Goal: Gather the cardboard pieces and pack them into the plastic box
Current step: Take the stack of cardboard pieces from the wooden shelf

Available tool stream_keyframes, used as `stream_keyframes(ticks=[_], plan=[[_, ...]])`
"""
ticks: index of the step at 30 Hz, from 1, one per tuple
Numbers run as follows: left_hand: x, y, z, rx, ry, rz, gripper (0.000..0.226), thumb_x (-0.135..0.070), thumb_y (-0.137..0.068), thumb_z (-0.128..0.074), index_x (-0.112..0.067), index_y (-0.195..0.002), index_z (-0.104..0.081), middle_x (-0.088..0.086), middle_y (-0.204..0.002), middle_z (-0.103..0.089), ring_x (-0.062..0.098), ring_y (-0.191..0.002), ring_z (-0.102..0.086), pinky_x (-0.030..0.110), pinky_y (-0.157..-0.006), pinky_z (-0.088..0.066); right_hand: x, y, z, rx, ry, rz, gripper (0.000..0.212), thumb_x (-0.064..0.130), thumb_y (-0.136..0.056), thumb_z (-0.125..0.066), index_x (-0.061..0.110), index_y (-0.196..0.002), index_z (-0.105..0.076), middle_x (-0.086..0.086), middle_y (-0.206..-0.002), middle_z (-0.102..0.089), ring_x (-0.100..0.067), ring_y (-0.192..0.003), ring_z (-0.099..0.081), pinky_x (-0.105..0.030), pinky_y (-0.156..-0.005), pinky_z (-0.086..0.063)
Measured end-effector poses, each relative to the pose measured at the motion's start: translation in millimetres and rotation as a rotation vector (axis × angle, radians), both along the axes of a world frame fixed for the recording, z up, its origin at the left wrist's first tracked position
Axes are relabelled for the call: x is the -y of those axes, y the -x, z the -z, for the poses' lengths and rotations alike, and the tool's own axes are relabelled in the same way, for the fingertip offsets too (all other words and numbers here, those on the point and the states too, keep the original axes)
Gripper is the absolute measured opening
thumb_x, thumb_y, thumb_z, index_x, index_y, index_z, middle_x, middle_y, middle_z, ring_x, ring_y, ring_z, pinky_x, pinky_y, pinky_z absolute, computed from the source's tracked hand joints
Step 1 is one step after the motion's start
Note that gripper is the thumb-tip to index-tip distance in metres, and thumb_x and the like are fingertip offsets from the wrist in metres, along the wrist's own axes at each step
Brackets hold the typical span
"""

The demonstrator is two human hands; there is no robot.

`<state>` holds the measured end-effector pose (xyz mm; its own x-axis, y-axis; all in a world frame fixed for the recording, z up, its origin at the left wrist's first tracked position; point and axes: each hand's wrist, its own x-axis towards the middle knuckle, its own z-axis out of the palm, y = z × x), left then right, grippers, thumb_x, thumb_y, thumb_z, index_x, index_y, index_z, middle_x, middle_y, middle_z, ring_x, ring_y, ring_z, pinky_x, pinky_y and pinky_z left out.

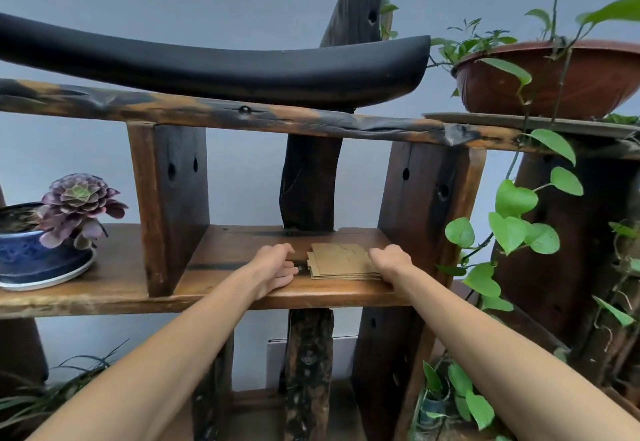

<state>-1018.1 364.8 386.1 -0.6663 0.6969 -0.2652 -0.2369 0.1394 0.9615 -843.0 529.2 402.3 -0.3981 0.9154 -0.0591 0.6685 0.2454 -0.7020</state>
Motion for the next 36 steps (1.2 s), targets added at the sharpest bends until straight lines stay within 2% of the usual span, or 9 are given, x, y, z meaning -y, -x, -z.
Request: stream_keyframes(ticks=[5, 10, 14, 18, 20, 23, 28, 33, 36], plan=[[-8, -5, -5, 0.060, 0.004, 0.055, 0.045, -0.019, -0.100, -0.054, -0.003, -0.141, -0.046, 0.023, -0.121, -0.058, 0.030, -0.111, -0.060, 0.039, -0.093, -0.053, 7, 6, 1, -0.030, 0.047, 0.036, 0.029, 0.037, -0.101, -0.056, 0.010, -0.109, -0.062, -0.004, -0.095, -0.065, -0.016, -0.078, -0.062, -0.024, -0.055, -0.042], [-16, -3, -7, 0.055, 0.037, -0.001, 0.044, -0.013, -0.097, -0.059, 0.001, -0.137, -0.049, 0.024, -0.122, -0.060, 0.030, -0.109, -0.062, 0.040, -0.087, -0.055, 1, 10, 7, -0.148, 0.144, 0.120, 0.019, 0.023, -0.095, -0.070, 0.010, -0.093, -0.057, -0.007, -0.091, -0.063, -0.013, -0.056, -0.046, -0.024, -0.056, -0.044], [-21, -3, -5, 0.019, 0.097, -0.049, 0.038, -0.008, -0.092, -0.069, 0.000, -0.128, -0.058, 0.020, -0.114, -0.069, 0.026, -0.099, -0.069, 0.039, -0.088, -0.058, -4, 8, 9, -0.315, 0.279, 0.184, 0.023, 0.008, -0.088, -0.077, 0.008, -0.085, -0.055, -0.009, -0.088, -0.063, -0.016, -0.070, -0.061, -0.027, -0.069, -0.057], [-22, -9, -4, 0.023, 0.113, -0.048, 0.037, 0.001, -0.088, -0.073, 0.001, -0.123, -0.062, 0.019, -0.108, -0.069, 0.026, -0.095, -0.070, 0.038, -0.085, -0.060, -4, 0, 9, -0.446, 0.382, 0.220, 0.026, 0.003, -0.085, -0.078, 0.010, -0.099, -0.057, -0.011, -0.100, -0.068, -0.016, -0.079, -0.064, -0.026, -0.059, -0.057], [-23, -12, -4, 0.037, 0.090, -0.082, 0.040, 0.006, -0.086, -0.073, 0.002, -0.124, -0.061, 0.020, -0.111, -0.069, 0.026, -0.096, -0.069, 0.038, -0.085, -0.060, -3, -3, 8, -0.511, 0.427, 0.226, 0.027, 0.002, -0.086, -0.078, 0.008, -0.100, -0.057, -0.014, -0.109, -0.068, -0.020, -0.095, -0.069, -0.029, -0.068, -0.063], [-23, -16, -3, 0.078, 0.032, -0.142, 0.042, 0.013, -0.085, -0.070, 0.003, -0.124, -0.058, 0.023, -0.121, -0.069, 0.028, -0.099, -0.070, 0.035, -0.077, -0.061, 1, -9, 8, -0.603, 0.486, 0.225, 0.025, 0.001, -0.087, -0.077, 0.005, -0.103, -0.058, -0.015, -0.113, -0.068, -0.024, -0.096, -0.071, -0.033, -0.082, -0.064], [-16, -22, 1, 0.101, -0.048, -0.178, 0.018, 0.016, -0.083, -0.071, 0.001, -0.092, -0.066, 0.020, -0.102, -0.072, 0.021, -0.078, -0.069, 0.026, -0.061, -0.061, 15, -22, 16, -0.852, 0.566, 0.203, 0.023, -0.001, -0.087, -0.077, 0.001, -0.109, -0.068, -0.015, -0.113, -0.073, -0.025, -0.101, -0.072, -0.030, -0.082, -0.063], [4, -20, 11, 0.198, -0.227, -0.154, 0.027, 0.016, -0.082, -0.071, -0.004, -0.101, -0.070, 0.017, -0.101, -0.074, 0.024, -0.093, -0.073, 0.026, -0.064, -0.065, 33, -35, 23, -1.061, 0.676, 0.105, 0.024, -0.002, -0.087, -0.076, 0.001, -0.110, -0.070, -0.014, -0.112, -0.076, -0.026, -0.105, -0.074, -0.036, -0.094, -0.060], [22, -18, 20, 0.218, -0.323, -0.111, 0.031, 0.013, -0.082, -0.073, -0.007, -0.105, -0.071, 0.013, -0.093, -0.082, 0.021, -0.091, -0.079, 0.024, -0.069, -0.064, 44, -40, 32, -1.133, 0.747, 0.034, 0.028, -0.005, -0.090, -0.071, 0.000, -0.117, -0.069, -0.015, -0.110, -0.078, -0.026, -0.105, -0.075, -0.036, -0.097, -0.059]])
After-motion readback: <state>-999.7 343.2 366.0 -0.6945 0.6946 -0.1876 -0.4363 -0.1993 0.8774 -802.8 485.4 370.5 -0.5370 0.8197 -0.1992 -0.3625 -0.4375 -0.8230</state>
